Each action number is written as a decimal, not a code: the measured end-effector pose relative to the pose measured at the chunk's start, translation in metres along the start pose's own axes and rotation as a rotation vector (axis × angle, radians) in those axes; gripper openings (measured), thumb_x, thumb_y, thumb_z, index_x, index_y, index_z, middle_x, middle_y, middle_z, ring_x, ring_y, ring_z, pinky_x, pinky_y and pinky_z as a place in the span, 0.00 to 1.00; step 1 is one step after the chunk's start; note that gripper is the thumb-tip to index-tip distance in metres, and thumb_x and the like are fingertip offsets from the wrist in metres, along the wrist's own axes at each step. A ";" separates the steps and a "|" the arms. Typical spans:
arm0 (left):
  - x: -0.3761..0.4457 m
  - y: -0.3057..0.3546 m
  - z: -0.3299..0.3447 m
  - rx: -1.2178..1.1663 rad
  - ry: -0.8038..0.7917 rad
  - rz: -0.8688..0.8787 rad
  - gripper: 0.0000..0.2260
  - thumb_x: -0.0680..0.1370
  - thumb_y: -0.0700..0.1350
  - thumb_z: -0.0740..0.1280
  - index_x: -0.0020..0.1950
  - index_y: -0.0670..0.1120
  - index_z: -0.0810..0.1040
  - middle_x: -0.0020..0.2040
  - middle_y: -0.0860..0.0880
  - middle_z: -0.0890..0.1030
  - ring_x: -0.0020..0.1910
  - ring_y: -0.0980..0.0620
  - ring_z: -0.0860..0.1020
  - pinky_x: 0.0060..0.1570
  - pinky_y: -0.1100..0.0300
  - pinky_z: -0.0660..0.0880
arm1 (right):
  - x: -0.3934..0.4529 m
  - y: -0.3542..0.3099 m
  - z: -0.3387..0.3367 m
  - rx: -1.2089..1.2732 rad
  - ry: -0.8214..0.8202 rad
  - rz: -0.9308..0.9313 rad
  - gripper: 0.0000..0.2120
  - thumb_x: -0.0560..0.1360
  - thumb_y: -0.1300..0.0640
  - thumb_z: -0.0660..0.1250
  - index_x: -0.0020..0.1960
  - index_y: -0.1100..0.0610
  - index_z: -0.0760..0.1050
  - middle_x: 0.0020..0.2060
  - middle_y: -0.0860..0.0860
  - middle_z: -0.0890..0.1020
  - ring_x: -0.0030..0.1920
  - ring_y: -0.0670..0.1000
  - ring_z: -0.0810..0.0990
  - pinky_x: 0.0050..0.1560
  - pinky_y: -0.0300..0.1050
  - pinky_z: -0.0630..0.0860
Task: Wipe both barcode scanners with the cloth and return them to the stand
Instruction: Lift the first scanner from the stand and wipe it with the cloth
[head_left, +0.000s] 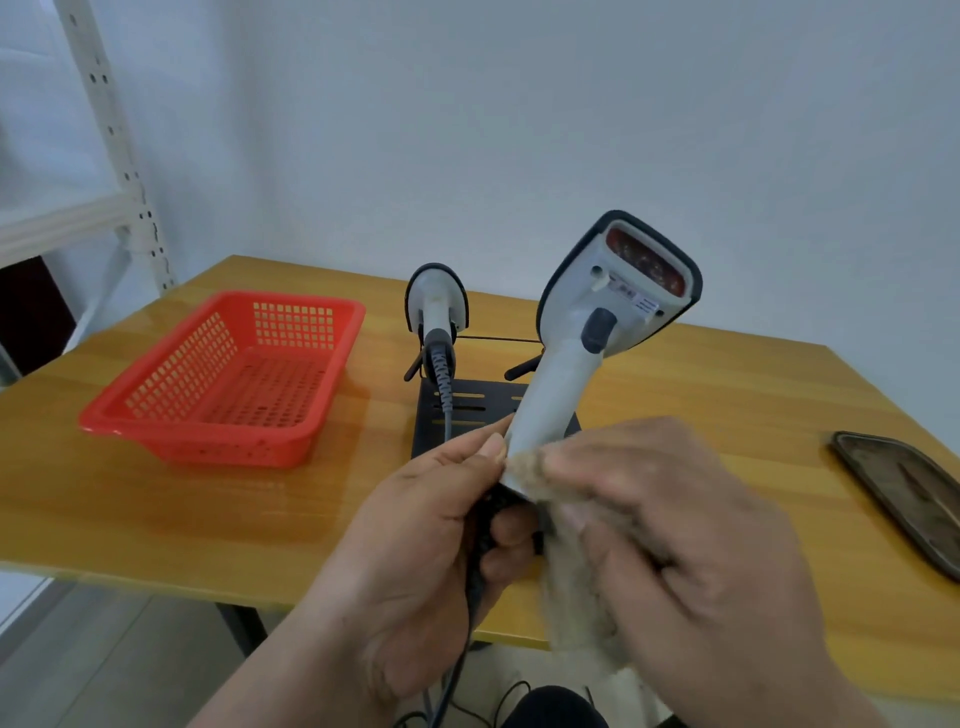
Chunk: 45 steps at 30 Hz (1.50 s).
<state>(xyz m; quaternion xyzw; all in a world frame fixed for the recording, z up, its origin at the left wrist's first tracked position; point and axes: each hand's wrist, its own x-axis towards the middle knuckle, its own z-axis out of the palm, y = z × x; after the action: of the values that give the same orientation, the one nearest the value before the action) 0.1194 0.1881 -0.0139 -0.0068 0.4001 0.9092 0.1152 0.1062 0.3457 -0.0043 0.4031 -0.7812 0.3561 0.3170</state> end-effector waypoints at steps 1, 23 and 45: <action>-0.001 0.000 0.001 -0.007 -0.019 -0.005 0.13 0.80 0.42 0.59 0.44 0.42 0.83 0.30 0.49 0.68 0.25 0.56 0.63 0.26 0.62 0.55 | -0.001 0.001 0.003 0.000 -0.030 -0.040 0.11 0.75 0.65 0.65 0.54 0.57 0.81 0.52 0.45 0.81 0.54 0.47 0.79 0.54 0.35 0.73; -0.012 -0.002 0.002 0.153 0.055 -0.108 0.16 0.74 0.52 0.66 0.43 0.37 0.79 0.22 0.47 0.62 0.20 0.53 0.57 0.21 0.64 0.54 | 0.018 0.039 0.004 -0.348 0.208 -0.062 0.10 0.74 0.72 0.64 0.49 0.66 0.83 0.47 0.58 0.82 0.48 0.58 0.79 0.49 0.46 0.76; -0.013 -0.001 0.008 0.259 0.024 -0.048 0.18 0.72 0.54 0.67 0.44 0.37 0.79 0.20 0.46 0.64 0.19 0.53 0.58 0.19 0.66 0.57 | 0.015 0.030 0.009 -0.254 0.405 0.095 0.10 0.73 0.70 0.68 0.53 0.64 0.81 0.48 0.52 0.80 0.50 0.48 0.79 0.54 0.30 0.72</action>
<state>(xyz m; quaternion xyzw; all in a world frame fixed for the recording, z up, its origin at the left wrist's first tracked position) 0.1326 0.1918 -0.0077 -0.0122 0.5151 0.8468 0.1321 0.0714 0.3453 -0.0060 0.2430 -0.7582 0.3434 0.4982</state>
